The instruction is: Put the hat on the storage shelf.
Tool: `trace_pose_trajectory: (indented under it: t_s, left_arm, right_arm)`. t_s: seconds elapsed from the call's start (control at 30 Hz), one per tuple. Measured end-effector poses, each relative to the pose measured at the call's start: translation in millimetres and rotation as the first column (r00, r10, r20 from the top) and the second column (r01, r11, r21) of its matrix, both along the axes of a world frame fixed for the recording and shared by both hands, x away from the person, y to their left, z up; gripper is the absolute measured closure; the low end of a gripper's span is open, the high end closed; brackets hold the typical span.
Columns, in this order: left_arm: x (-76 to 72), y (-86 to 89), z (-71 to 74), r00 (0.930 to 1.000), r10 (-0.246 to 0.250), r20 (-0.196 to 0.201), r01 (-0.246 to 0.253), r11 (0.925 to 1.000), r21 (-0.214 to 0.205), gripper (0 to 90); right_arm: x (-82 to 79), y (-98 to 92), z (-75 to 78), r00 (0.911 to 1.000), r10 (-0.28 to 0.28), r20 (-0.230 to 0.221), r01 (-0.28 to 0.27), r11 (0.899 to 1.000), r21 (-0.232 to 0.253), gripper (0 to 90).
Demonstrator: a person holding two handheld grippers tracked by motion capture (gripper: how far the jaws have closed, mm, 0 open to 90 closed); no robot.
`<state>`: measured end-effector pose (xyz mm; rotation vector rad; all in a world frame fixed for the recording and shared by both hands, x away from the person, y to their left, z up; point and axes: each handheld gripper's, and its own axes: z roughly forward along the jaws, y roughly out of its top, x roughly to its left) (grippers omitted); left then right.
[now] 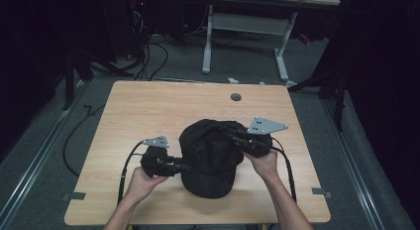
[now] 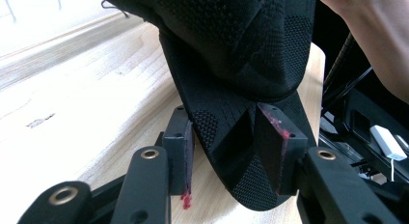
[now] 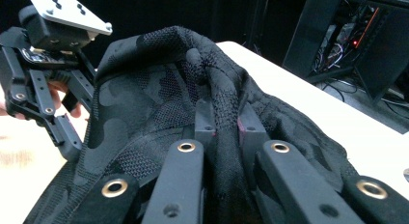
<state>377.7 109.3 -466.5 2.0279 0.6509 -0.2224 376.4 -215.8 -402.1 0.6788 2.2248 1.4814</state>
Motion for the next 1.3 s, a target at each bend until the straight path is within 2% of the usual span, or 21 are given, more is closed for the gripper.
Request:
trace_pose_trajectory:
  t_s: [0.27, 0.67, 0.83, 1.13, 1.23, 1.3]
  left_arm:
    - [0.9, 1.7, 0.1, 0.9998, -0.019, -0.011, 0.019, 0.9996, -0.022, 64.6]
    - [1.2, -0.2, -1.6, 0.9986, -0.049, -0.019, 0.048, 0.9981, -0.038, 66.8]
    - [1.7, -1.4, -2.8, 0.9976, -0.067, -0.021, 0.066, 0.9970, -0.040, 73.0]
    - [-2.5, 4.6, 3.9, 0.9954, -0.096, -0.005, 0.095, 0.9912, -0.091, 83.9]
    - [-3.8, 7.1, 6.9, 0.9951, -0.099, -0.009, 0.097, 0.9880, -0.120, 85.2]
    - [-5.1, 7.5, 10.7, 0.9951, -0.099, 0.007, 0.099, 0.9887, -0.113, 86.0]
  right_arm:
    - [0.5, -0.4, 0.2, 0.9998, 0.014, 0.013, -0.014, 1.000, 0.005, 83.4]
    - [3.6, -1.5, -1.7, 0.9987, 0.051, -0.007, -0.051, 0.998, 0.043, 83.1]
    - [3.4, 0.4, -1.9, 0.9986, 0.053, -0.008, -0.053, 0.998, 0.039, 82.2]
    - [3.3, -0.3, 0.3, 0.9985, 0.055, -0.008, -0.054, 0.997, 0.054, 76.6]
    - [3.5, -2.7, 1.5, 0.9981, 0.060, -0.010, -0.059, 0.995, 0.075, 75.2]
    - [3.0, -3.6, 2.6, 0.9984, 0.055, -0.009, -0.054, 0.995, 0.083, 73.0]
